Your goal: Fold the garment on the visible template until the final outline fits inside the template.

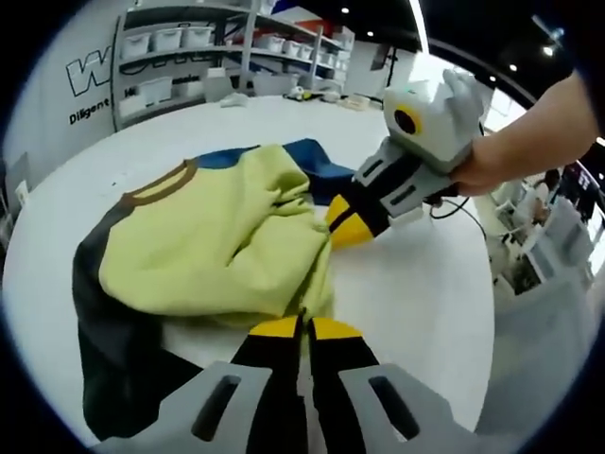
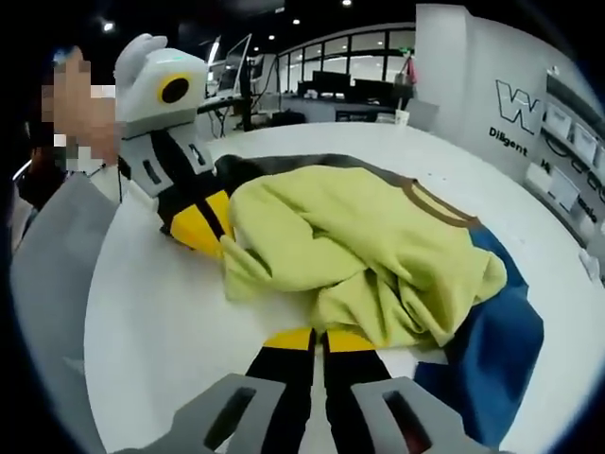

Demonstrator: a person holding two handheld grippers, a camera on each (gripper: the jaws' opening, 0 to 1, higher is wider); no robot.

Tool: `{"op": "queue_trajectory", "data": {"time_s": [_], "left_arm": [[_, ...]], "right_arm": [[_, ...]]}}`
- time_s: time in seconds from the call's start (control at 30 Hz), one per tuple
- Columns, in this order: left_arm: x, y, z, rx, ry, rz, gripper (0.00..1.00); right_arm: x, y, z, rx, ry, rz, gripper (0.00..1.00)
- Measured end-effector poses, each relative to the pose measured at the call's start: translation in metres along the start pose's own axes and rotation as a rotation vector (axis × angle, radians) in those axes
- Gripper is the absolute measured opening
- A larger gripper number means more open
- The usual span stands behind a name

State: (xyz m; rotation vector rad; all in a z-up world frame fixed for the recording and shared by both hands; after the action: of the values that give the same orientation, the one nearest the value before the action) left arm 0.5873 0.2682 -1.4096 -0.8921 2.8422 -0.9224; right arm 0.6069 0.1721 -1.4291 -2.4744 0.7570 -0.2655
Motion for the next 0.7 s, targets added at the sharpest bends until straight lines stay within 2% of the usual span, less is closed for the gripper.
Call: {"op": "queue_trajectory", "data": {"time_s": [0.17, 0.5, 0.7], "left_arm": [[-0.005, 0.003, -0.017, 0.015, -0.006, -0.014, 0.02], [-0.014, 0.023, -0.048, 0.018, -0.011, -0.048, 0.02], [-0.007, 0.036, -0.054, 0.005, 0.019, -0.066, 0.02]], "right_arm": [[0.000, 0.004, -0.015, 0.009, 0.002, -0.009, 0.00], [-0.006, 0.022, -0.049, 0.008, -0.003, -0.048, 0.00], [-0.012, 0.038, -0.062, -0.005, -0.012, -0.055, 0.00]]}}
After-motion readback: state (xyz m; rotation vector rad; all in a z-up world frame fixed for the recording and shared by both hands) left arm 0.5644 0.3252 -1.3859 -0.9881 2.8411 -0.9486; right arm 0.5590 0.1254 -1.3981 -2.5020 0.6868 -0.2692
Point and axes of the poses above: the point that each gripper's makers call its tool centre point, and the gripper's own axes: z roughly forward along the fingers, x roughly to its right, y roughly out of its underside, the point moved 1 cm from there along -z, roughly backward along the fingers, and after that the axes turned 15 degrees about -x, right-handed, at the moved point
